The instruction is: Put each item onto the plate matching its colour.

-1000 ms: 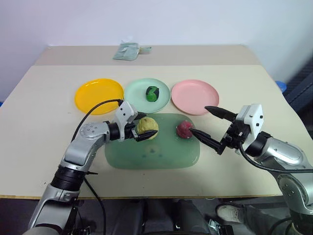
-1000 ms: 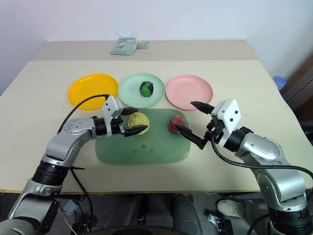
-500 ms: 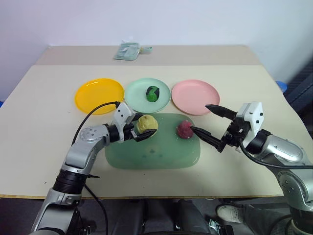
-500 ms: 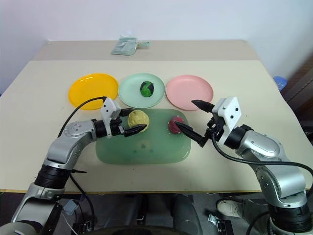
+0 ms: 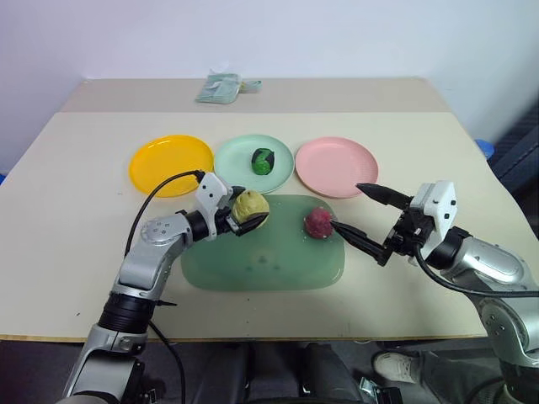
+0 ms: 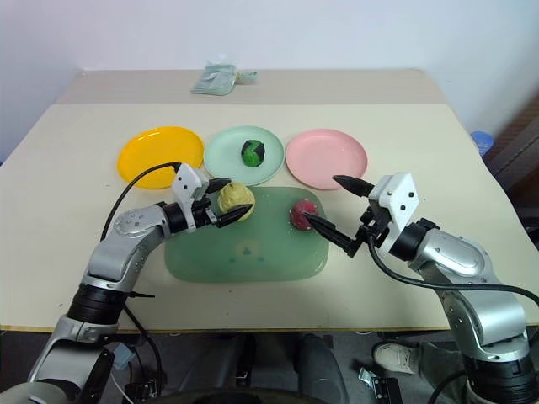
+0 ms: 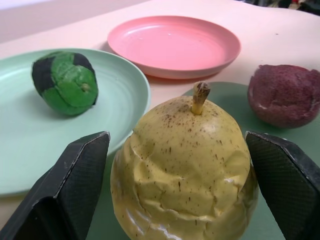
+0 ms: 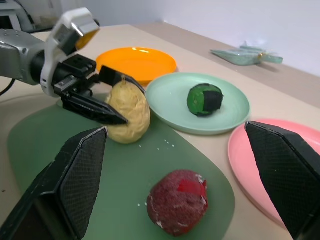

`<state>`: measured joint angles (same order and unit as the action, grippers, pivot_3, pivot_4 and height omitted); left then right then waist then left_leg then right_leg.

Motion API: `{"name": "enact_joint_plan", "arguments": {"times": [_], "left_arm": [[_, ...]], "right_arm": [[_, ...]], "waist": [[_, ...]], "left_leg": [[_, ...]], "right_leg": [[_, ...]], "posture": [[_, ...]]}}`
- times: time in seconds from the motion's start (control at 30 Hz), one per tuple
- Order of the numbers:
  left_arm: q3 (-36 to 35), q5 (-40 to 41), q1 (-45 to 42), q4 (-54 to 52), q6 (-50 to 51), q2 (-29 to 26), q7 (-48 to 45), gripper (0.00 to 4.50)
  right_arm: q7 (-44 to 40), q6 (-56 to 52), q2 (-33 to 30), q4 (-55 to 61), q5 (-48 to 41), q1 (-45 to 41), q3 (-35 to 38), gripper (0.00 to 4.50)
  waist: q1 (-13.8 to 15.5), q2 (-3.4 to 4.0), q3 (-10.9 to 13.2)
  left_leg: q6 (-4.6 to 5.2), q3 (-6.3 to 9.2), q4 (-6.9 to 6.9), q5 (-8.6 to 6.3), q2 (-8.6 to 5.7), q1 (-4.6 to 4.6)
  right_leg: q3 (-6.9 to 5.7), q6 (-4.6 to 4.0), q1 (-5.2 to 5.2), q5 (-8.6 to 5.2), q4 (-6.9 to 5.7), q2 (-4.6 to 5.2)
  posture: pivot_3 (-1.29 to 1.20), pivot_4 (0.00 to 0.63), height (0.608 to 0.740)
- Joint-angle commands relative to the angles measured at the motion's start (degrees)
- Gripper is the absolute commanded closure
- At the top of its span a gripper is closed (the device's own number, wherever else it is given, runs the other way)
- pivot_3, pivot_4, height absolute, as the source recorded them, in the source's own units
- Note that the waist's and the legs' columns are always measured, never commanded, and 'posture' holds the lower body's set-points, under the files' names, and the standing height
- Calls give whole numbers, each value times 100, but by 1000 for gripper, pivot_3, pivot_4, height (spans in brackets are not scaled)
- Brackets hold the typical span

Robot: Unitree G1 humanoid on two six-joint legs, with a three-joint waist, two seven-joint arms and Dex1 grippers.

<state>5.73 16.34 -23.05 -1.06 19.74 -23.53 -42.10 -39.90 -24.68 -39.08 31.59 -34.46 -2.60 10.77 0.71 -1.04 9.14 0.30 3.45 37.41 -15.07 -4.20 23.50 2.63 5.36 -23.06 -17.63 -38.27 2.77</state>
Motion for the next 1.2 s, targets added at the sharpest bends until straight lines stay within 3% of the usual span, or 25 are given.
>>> {"name": "enact_joint_plan", "arguments": {"times": [0.03,0.1,0.33,0.6,0.87,1.0,1.2], "left_arm": [[-119,50,-25,-72,-93,2,-42,1423],[-127,11,-23,-76,-108,7,13,1902],[-459,146,-105,-102,-32,134,416,1902],[-1918,-174,-972,915,-361,515,2825,1902],[-2303,-616,-1803,2505,-1013,547,4179,1902],[-2271,-677,-2141,3139,-1467,649,4344,97],[-2181,-524,-2013,2747,-1472,697,4030,37]], "right_arm": [[-50,185,42,70,-4,57,187,0],[-39,200,50,98,-1,86,181,0],[40,154,29,188,-31,69,165,0],[69,112,-7,188,-60,38,216,0],[-14,223,34,-21,26,-31,156,0],[-70,287,62,-87,71,-49,114,0],[15,147,74,-35,70,-198,-1,0]], "waist": [[2,0,0],[2,0,0],[1,0,0],[0,-2,0],[36,-13,4],[36,-13,4],[-15,-13,4]], "left_leg": [[0,0,0,0,0,0],[0,0,1,0,0,0],[0,0,1,0,0,0],[0,0,7,0,0,0],[-5,1,24,3,-1,2],[-5,1,34,2,-3,4],[-6,1,32,3,-3,5]], "right_leg": [[0,0,0,0,0,0],[0,0,1,0,0,0],[0,0,0,0,0,0],[-2,1,-1,0,-6,-1],[-8,2,1,1,-12,-2],[-9,6,5,3,-11,-1],[-8,6,2,3,-15,-1]], "posture": [[0,150,740],[0,150,740],[0,150,740],[0,150,740],[0,150,740],[0,150,740],[0,150,740]]}}
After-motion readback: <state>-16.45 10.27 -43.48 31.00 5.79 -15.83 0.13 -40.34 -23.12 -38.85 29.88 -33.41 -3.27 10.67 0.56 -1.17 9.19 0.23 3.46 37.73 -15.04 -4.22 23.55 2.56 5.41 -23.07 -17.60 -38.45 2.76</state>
